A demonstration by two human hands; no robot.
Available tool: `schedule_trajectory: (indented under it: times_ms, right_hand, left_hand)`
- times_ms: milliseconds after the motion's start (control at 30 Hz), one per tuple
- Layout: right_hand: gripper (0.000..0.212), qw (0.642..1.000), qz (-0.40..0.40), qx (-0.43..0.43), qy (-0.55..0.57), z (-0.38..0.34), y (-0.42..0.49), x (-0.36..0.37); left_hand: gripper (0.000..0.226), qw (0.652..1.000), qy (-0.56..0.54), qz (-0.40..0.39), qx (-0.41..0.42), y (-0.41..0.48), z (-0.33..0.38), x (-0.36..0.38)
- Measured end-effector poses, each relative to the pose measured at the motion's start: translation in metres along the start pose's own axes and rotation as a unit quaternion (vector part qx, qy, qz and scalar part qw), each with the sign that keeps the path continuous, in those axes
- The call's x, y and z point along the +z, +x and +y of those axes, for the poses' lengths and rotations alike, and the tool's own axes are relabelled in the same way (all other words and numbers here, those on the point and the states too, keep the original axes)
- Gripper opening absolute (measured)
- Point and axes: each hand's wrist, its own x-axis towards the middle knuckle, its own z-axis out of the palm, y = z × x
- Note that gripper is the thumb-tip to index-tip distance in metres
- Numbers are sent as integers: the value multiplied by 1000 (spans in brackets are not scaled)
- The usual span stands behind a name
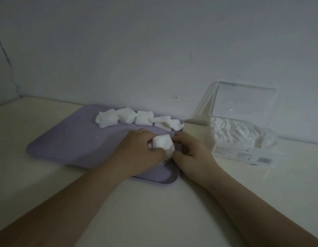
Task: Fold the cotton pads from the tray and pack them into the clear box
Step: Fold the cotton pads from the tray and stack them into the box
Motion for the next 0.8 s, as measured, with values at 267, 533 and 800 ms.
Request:
schedule_trajectory:
  times_ms: [267, 533, 800]
  right_hand:
    - [63, 990, 4, 6, 138, 13, 1, -3]
    - [22, 954, 33, -10, 298, 24, 10, 0]
    - [32, 948, 2, -28, 317, 24, 7, 1]
  left_hand:
    - [34, 981, -188, -19, 47, -1, -1, -1]
    - [61, 971, -233, -39, 41, 1, -2, -3]
    - [22, 937, -345, -55, -13, -3, 2, -12]
